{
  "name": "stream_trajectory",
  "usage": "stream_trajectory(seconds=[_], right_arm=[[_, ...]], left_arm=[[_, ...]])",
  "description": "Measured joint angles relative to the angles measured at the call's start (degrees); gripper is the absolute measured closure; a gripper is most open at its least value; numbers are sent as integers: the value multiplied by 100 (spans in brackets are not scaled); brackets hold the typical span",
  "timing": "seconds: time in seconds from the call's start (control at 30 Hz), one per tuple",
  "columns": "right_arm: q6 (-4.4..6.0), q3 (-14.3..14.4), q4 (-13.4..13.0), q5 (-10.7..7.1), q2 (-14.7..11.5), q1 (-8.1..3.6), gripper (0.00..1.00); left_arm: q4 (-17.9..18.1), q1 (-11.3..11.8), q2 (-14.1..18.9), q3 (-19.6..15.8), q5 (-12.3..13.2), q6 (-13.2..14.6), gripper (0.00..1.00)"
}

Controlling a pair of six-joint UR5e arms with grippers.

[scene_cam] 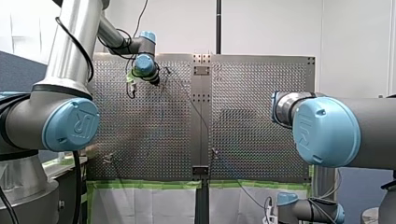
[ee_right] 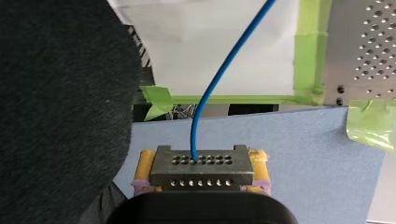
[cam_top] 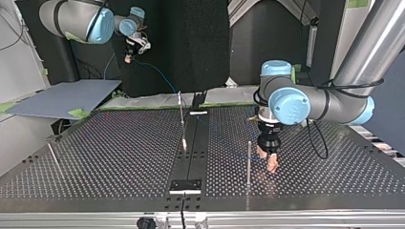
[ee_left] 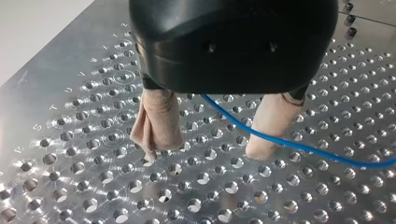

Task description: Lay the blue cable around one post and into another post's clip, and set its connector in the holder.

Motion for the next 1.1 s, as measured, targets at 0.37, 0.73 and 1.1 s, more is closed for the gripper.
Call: stream_trajectory(seconds=[0.37, 0.73, 1.1], right_arm=[[-487, 362, -595, -193, 547, 91, 100], [-468, 878, -809, -166, 223, 248, 100], [-416, 1193, -260, -150, -339, 352, 100]], left_arm=[[16, 16, -2, 0, -2, 0, 0], [16, 23, -3, 0, -1, -4, 0], [16, 24, 1, 0, -1, -17, 0]])
